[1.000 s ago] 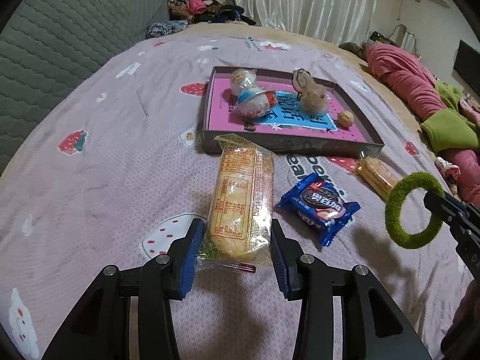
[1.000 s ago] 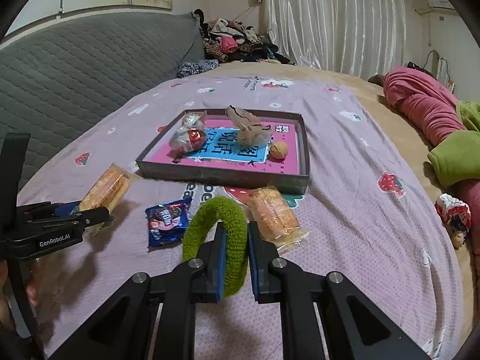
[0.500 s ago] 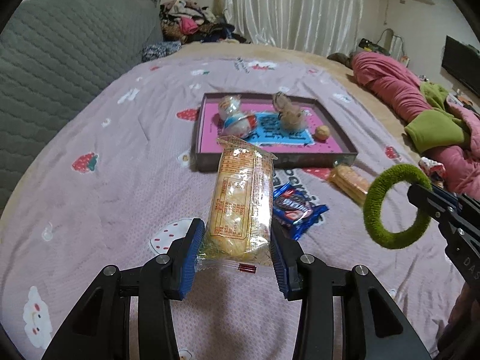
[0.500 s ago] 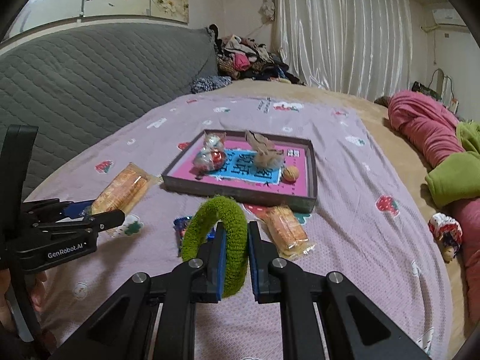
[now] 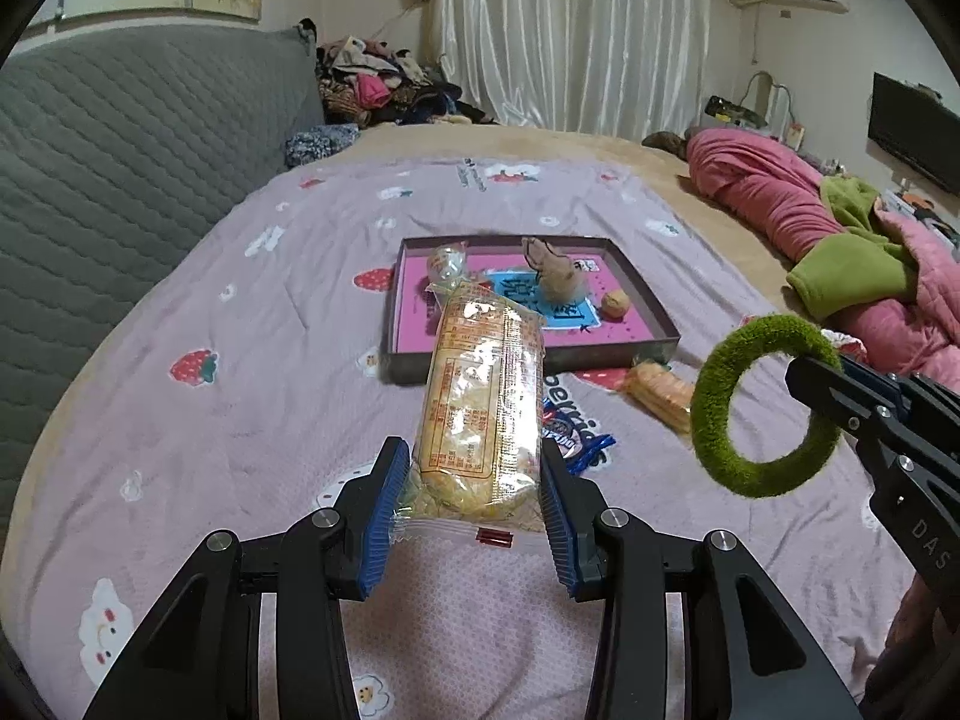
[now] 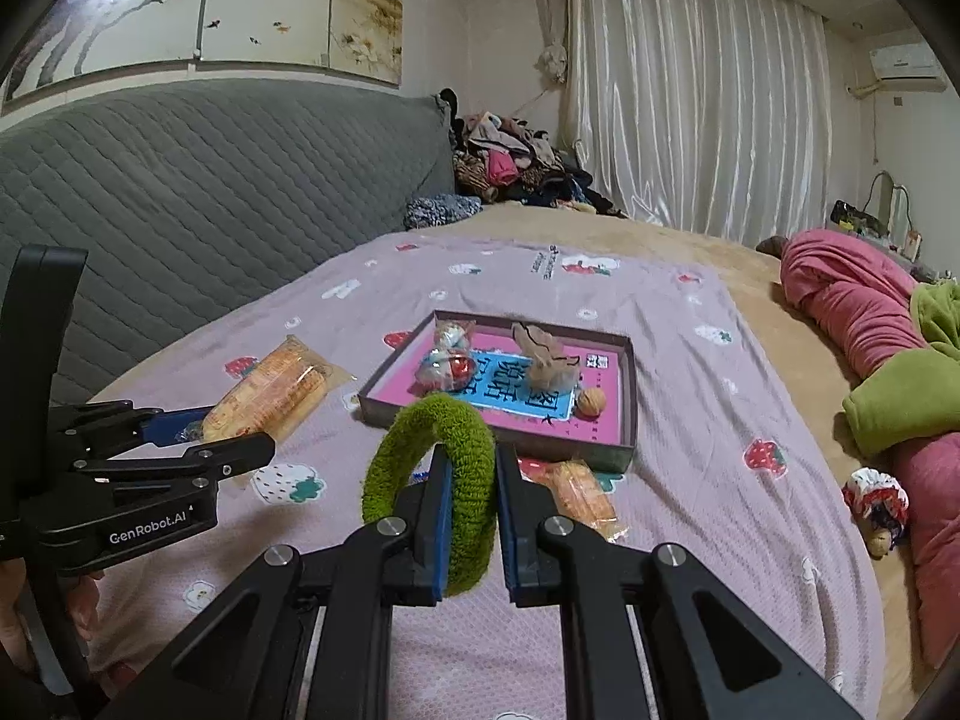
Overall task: Organize objects
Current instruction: 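Lift the cake bar and green ring with both tools toward the tray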
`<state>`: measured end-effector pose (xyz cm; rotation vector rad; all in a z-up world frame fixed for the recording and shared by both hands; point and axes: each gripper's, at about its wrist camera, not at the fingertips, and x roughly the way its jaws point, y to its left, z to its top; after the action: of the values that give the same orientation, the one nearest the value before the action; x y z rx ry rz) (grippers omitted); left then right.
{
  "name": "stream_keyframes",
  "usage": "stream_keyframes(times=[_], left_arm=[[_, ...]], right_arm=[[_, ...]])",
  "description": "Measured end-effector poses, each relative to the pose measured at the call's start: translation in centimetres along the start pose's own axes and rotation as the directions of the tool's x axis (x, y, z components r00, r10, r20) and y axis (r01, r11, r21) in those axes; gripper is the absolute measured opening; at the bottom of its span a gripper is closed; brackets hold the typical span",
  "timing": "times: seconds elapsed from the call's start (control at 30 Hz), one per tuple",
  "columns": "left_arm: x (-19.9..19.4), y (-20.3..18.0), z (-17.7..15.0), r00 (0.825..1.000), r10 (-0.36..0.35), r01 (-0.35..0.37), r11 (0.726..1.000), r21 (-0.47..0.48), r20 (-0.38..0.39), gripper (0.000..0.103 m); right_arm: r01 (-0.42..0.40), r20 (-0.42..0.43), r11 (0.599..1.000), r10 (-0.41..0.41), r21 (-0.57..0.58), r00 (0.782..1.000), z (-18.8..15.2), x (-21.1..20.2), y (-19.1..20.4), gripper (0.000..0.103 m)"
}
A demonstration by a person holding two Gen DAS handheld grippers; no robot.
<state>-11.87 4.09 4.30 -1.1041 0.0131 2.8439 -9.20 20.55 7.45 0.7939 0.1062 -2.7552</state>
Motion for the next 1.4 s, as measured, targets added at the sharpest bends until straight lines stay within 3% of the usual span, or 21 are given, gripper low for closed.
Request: stream_keyframes(times=[0.3,0.8,1.4], left_arm=[[-2.7,-0.8,1.9,0.999,0.009,-0.01,1.0,0.021,0.043,0.044],[-5.4,-2.0,8.0,0.992,-0.003,-0.004,0.998,0.062,0.125,0.044],[-3.2,-2.9,17.3,0.975,-0.007,-0.013,0.996,0.087,0.224,0.044]], right_arm=[[0.009,0.049,1.0,-0.009,0.01,0.999,1.9,-2.2,-0.6,0.014],[0.062,0.127,0.998,-0.06,-0.01,0.99,7.7,-4.5,-1.8,0.014],[0.068,0.219,0.998,-0.066,0.001,0.973,14.0,-1.5,-3.3,0.014]])
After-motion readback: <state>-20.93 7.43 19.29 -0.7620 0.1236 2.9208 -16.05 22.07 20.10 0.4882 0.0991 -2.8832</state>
